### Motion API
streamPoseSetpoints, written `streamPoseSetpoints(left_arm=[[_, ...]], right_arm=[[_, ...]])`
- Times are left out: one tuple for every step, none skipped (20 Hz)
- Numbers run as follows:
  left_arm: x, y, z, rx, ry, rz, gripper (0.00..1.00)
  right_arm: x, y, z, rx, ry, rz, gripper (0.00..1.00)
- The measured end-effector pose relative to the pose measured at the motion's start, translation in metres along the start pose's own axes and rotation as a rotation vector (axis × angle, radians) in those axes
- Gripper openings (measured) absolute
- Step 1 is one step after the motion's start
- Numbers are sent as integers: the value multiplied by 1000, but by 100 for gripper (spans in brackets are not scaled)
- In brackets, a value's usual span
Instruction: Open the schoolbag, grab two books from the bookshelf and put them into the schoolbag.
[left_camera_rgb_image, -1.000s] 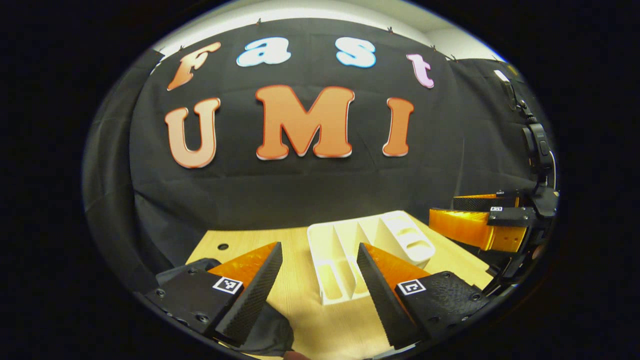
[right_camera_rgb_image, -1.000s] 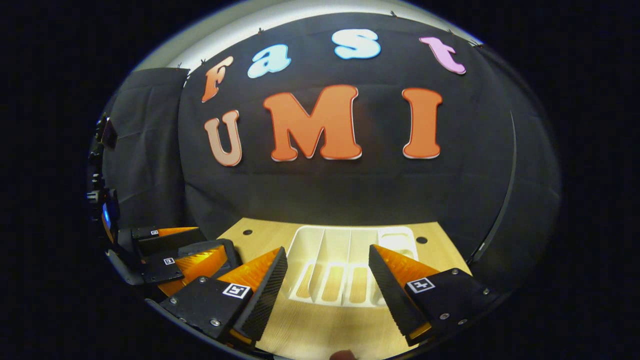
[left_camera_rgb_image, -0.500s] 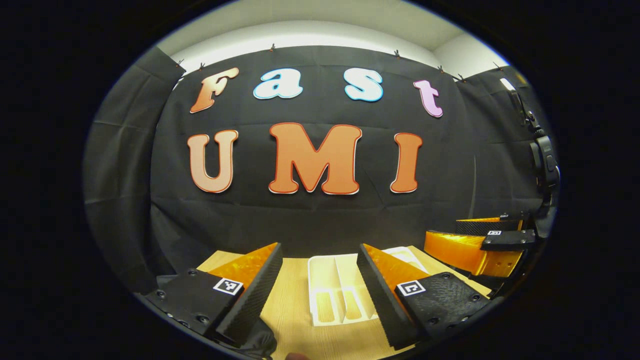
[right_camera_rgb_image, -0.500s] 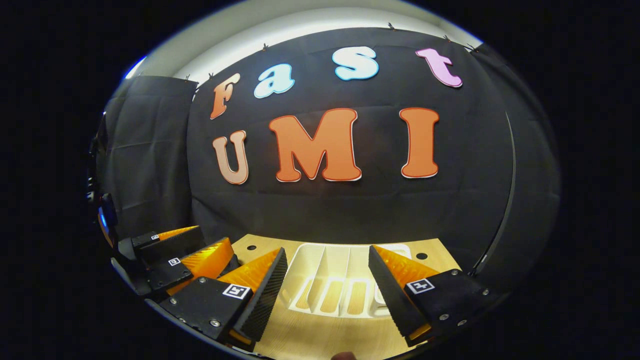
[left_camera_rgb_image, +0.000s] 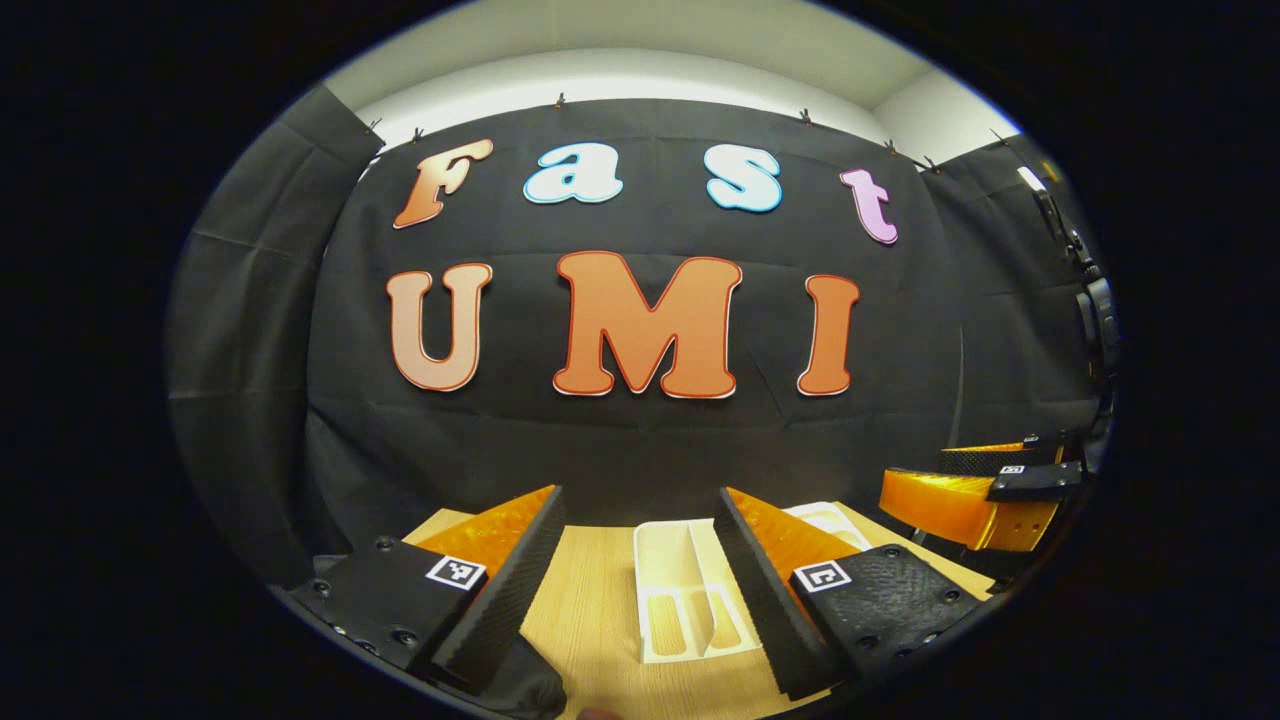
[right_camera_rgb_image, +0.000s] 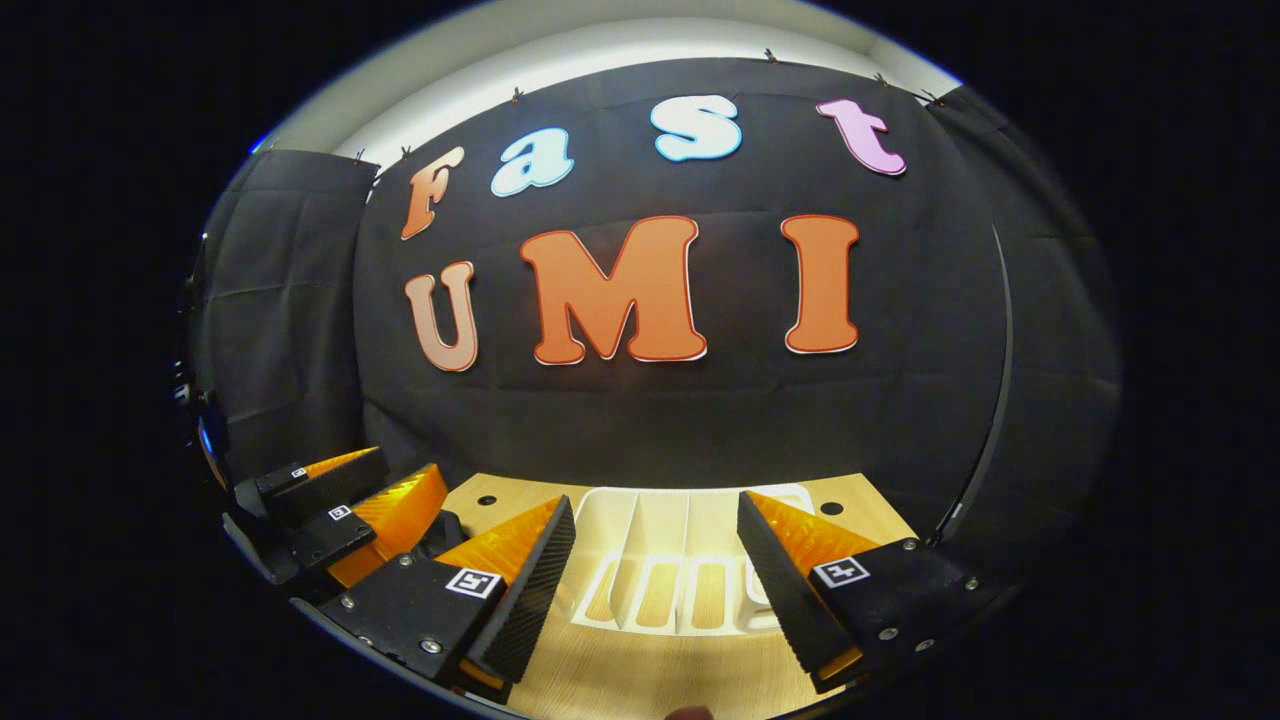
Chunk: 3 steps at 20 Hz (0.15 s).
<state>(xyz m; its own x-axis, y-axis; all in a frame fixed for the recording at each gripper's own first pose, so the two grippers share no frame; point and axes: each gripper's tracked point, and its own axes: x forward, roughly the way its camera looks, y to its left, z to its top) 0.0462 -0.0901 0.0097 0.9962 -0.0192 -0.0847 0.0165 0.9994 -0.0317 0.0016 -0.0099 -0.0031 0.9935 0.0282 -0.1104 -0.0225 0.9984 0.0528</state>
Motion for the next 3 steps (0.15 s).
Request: streamPoseSetpoints(left_arm=[[0,-1,2,6,-16,-15,96],[5,-2,2,16,-21,-32,96],[4,-1,1,28,-20,-39,96]], right_arm=[[3,1,1,-9,0,-11,97],[7,-2,1,-19,0,-30,97],[9,-3,1,-25,1,-48,97]])
